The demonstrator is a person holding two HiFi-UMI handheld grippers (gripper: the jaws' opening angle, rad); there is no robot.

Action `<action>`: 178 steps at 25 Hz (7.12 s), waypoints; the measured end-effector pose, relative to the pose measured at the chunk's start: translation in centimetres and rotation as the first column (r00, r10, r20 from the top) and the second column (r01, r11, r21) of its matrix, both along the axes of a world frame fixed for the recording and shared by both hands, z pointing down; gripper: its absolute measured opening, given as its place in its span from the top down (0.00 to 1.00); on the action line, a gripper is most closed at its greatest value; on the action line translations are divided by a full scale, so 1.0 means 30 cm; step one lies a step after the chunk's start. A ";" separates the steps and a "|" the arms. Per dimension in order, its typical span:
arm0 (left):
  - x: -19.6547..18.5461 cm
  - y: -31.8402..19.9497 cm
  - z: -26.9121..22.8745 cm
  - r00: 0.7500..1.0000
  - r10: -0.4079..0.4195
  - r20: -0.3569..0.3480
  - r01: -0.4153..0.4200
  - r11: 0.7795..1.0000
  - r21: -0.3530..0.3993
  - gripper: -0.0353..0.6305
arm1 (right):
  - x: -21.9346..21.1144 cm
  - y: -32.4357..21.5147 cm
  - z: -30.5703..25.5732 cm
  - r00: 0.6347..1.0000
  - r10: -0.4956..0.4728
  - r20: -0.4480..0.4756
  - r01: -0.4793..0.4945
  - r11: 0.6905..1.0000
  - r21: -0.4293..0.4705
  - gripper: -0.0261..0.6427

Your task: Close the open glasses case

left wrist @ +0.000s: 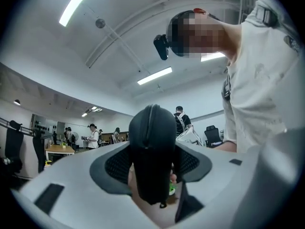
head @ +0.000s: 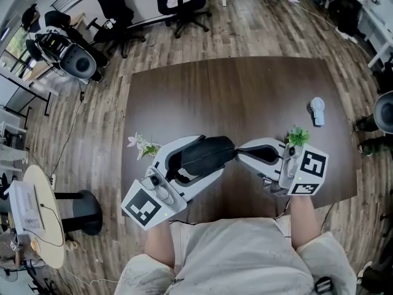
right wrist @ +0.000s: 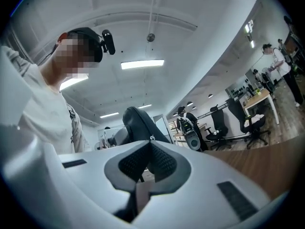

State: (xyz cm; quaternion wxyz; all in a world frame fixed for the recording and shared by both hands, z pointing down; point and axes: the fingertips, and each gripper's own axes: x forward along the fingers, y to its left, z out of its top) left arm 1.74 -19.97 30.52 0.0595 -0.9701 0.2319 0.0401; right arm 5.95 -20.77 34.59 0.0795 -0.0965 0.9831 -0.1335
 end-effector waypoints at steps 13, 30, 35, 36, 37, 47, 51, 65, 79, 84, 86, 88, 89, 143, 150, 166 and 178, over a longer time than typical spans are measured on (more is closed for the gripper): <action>0.037 -0.011 -0.045 0.993 0.043 -0.113 -0.044 0.999 -0.002 0.57 | -0.001 0.008 0.004 0.999 -0.033 0.013 0.033 0.999 -0.006 0.96; 0.055 0.021 -0.007 1.000 0.019 0.002 -0.019 0.999 0.040 0.57 | 0.004 0.034 -0.031 0.995 -0.071 0.065 0.072 0.997 -0.016 0.96; 0.051 0.019 -0.033 0.994 0.031 -0.108 -0.028 0.999 0.027 0.50 | -0.036 0.083 -0.046 0.986 -0.142 0.092 0.143 0.990 -0.006 0.96; 0.050 0.019 -0.027 0.996 0.027 -0.088 -0.024 0.999 0.033 0.50 | -0.040 0.080 -0.040 0.988 -0.134 0.079 0.134 0.991 -0.003 0.96; 0.053 0.020 -0.010 0.999 0.017 -0.044 -0.015 0.999 0.043 0.51 | -0.040 0.074 -0.031 0.991 -0.118 0.056 0.118 0.993 0.002 0.96; 0.057 0.013 0.117 0.981 -0.060 0.186 0.048 0.997 0.068 0.55 | -0.031 0.022 0.011 0.999 -0.049 -0.023 0.050 0.999 0.008 0.96; 0.069 0.005 0.136 0.960 -0.065 0.272 0.041 0.995 0.095 0.55 | -0.027 0.009 0.031 0.999 -0.029 -0.036 0.029 1.000 -0.001 0.96; 0.072 -0.040 0.336 0.828 -0.137 0.544 0.044 0.983 0.179 0.56 | -0.063 0.040 0.084 0.970 -0.073 -0.231 0.092 0.993 0.069 0.96; 0.071 -0.070 0.361 0.833 -0.158 0.530 0.080 0.983 0.168 0.55 | -0.137 0.128 -0.011 0.979 -0.170 -0.112 0.179 0.980 0.085 0.96; 0.079 -0.062 0.330 0.873 -0.142 0.467 0.076 0.985 0.157 0.53 | -0.061 0.123 -0.125 0.967 -0.222 0.126 0.216 0.975 0.059 0.96; 0.080 -0.063 0.324 0.884 -0.139 0.446 0.081 0.986 0.148 0.53 | -0.050 0.116 -0.133 0.962 -0.221 0.159 0.216 0.975 0.052 0.96; 0.074 -0.070 0.338 0.876 -0.149 0.459 0.094 0.986 0.140 0.54 | -0.042 0.099 -0.118 0.972 -0.189 0.139 0.184 0.982 0.046 0.96; 0.068 -0.076 0.356 0.863 -0.156 0.481 0.103 0.986 0.135 0.55 | -0.039 0.088 -0.107 0.980 -0.163 0.112 0.159 0.986 0.048 0.96; 0.016 -0.143 0.563 0.662 -0.145 0.735 0.238 0.971 -0.022 0.56 | -0.119 0.068 -0.031 0.978 0.088 -0.191 -0.049 0.979 0.200 0.73; 0.100 -0.042 0.431 0.818 0.041 0.574 0.028 0.993 -0.111 0.56 | -0.064 0.069 -0.031 0.978 0.025 -0.207 0.021 0.977 0.214 0.51; 0.128 -0.047 0.329 0.895 -0.050 0.443 0.031 0.998 0.051 0.49 | -0.032 0.067 -0.069 0.982 0.031 -0.188 0.019 0.966 0.257 0.56; 0.084 -0.087 0.296 0.915 -0.200 0.350 0.157 0.976 0.147 0.47 | 0.124 -0.037 -0.028 0.948 0.218 -0.233 -0.155 0.952 0.263 0.56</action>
